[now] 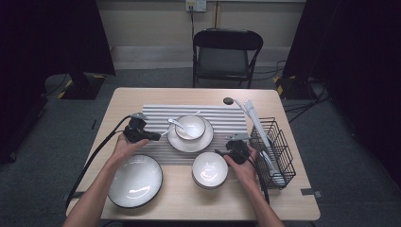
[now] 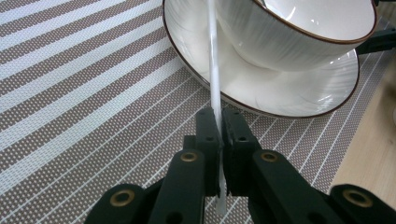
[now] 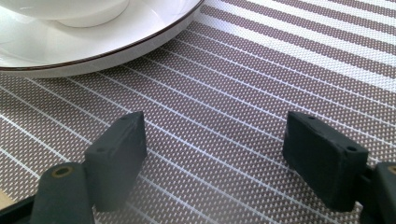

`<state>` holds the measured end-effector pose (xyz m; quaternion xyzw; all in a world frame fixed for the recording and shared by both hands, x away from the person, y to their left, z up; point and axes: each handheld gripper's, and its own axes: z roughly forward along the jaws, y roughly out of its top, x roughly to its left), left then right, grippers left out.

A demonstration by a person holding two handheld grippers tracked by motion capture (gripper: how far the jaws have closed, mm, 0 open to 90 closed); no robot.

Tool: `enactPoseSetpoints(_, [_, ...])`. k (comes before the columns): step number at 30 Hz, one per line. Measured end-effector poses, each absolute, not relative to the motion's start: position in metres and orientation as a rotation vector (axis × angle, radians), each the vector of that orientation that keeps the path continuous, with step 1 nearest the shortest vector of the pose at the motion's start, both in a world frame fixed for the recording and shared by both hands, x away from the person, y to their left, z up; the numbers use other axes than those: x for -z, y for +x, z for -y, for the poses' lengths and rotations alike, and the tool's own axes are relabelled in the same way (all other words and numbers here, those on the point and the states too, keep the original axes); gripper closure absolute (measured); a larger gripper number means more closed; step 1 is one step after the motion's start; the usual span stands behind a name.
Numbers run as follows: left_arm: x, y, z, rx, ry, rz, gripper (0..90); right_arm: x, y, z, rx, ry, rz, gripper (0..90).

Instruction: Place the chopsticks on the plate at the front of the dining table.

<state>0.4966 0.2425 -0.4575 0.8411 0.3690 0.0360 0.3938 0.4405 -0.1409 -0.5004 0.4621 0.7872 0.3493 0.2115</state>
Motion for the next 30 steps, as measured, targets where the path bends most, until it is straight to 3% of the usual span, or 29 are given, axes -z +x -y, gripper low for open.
enactPoseSetpoints(16, [0.464, 0.496, -0.240, -0.069, 2.160, -0.917, 81.7, 0.500, 0.440, 0.141, -0.970, 1.283, -2.187, 20.9])
enactPoseSetpoints(30, [0.450, 0.488, -0.247, -0.144, 2.110, -0.908, 57.1, 0.500, 0.440, 0.141, -0.970, 1.284, -2.187, 20.9])
